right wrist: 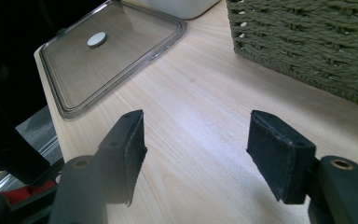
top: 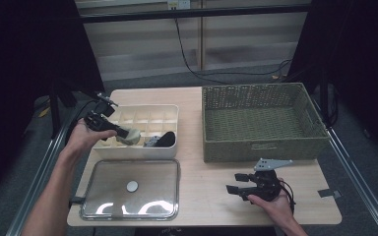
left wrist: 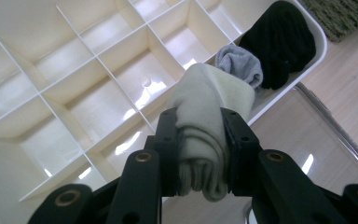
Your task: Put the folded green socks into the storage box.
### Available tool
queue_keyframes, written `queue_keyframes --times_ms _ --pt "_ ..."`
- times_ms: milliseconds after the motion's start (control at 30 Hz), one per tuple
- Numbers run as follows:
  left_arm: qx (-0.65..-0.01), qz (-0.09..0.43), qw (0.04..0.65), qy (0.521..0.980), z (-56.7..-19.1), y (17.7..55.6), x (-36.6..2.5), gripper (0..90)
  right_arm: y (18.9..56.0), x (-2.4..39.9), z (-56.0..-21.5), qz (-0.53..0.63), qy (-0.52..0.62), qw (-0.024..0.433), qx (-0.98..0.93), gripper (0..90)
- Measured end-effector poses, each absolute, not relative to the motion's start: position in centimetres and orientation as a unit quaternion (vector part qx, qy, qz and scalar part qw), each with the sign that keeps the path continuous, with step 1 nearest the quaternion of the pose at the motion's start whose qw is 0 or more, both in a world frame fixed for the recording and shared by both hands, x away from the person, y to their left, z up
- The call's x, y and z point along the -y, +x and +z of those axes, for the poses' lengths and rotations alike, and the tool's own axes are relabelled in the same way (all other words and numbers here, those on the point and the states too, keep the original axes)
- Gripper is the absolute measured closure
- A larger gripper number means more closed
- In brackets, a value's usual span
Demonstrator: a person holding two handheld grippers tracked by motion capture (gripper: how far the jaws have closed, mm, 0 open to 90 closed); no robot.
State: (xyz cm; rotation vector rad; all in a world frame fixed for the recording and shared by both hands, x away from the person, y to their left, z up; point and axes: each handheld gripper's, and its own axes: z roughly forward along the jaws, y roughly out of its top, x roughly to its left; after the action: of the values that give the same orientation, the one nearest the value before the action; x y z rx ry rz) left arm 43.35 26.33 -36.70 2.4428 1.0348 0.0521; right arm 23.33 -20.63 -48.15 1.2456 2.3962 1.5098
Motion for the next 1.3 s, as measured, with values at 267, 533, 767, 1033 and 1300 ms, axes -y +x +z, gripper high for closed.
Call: queue_keyframes --times_ms 267,533,767,1033,1300 --pt "-0.382 0.012 0.228 0.896 -37.9 43.8 -25.9 70.5 23.4 20.5 -48.2 0.488 0.402 0.024 -0.775 36.5" --pt "-0.379 0.002 0.207 0.902 -38.8 44.1 -25.4 69.7 23.4 20.5 -48.2 0.487 0.401 0.024 -0.776 36.5" --pt "-0.379 0.002 0.188 0.906 -39.6 44.3 -25.0 69.7 23.4 20.5 -48.3 0.486 0.4 0.022 -0.776 36.5" --pt "-0.373 0.0 0.166 0.913 -40.5 44.7 -24.5 69.6 23.3 20.5 -48.3 0.486 0.4 0.021 -0.777 36.5" --pt "-0.379 -0.004 0.166 0.91 -41.1 45.0 -23.8 66.8 23.4 20.5 -48.4 0.484 0.401 0.019 -0.778 36.4"
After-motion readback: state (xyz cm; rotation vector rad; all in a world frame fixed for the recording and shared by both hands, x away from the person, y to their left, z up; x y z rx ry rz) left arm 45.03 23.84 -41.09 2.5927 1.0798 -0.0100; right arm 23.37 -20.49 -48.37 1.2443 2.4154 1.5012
